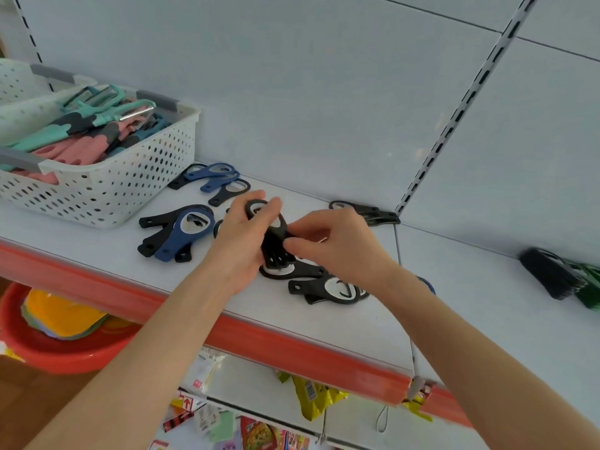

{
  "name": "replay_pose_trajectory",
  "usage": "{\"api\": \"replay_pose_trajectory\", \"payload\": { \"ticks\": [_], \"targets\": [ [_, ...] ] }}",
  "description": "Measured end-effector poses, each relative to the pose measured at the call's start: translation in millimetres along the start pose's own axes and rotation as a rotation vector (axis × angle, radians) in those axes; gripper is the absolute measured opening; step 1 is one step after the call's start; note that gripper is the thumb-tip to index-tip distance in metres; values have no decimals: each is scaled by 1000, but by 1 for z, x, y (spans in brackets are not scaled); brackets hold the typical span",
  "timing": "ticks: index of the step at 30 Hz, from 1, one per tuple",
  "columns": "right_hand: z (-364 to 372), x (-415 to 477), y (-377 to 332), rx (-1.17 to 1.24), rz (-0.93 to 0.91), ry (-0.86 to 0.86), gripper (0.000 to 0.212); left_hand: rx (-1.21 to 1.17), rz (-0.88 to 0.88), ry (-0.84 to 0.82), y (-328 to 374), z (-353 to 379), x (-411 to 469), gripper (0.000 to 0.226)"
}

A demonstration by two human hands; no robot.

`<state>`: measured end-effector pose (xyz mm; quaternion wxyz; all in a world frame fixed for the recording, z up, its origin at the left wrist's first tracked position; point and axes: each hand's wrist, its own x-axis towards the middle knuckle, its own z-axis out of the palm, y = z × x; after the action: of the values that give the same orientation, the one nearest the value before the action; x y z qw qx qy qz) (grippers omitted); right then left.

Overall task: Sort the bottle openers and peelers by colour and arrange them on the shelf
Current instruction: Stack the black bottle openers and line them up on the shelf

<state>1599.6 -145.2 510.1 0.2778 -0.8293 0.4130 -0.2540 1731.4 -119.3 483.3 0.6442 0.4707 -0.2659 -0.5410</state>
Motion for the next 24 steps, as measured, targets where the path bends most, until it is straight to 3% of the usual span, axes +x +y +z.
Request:
{"api": "replay_pose_trajectory", "payload": {
  "ticks": [4,8,12,15,17,18,20,22,24],
  "targets": [
    [-4,-10,7,-40,14,-87,6,-19,52,59,1,0,1,37],
    [0,-19,17,-327,5,-380,32,26,89,90,3,-9,4,41],
    [-6,-17,18,-322,-23,-276,35,88,87,47,3,-10,-1,34],
    [-29,-7,18,-141,86,31,20,63,74,56,1,-9,-3,24],
    [-43,-2,14,145,178,267,4,2,48,44,-1,-5,-4,9],
    [-47,-1,12,300,220,338,6,-37,36,26,-1,-2,-6,3],
    [-46,-1,7,634,303,355,10,-93,32,-7,-3,4,-7,12],
    [-33,-6,1,856,374,268,14,-46,87,-4,-6,12,-10,26],
    [-19,-14,1,735,399,173,16,-12,156,48,-8,15,-10,31]
  ]
}}
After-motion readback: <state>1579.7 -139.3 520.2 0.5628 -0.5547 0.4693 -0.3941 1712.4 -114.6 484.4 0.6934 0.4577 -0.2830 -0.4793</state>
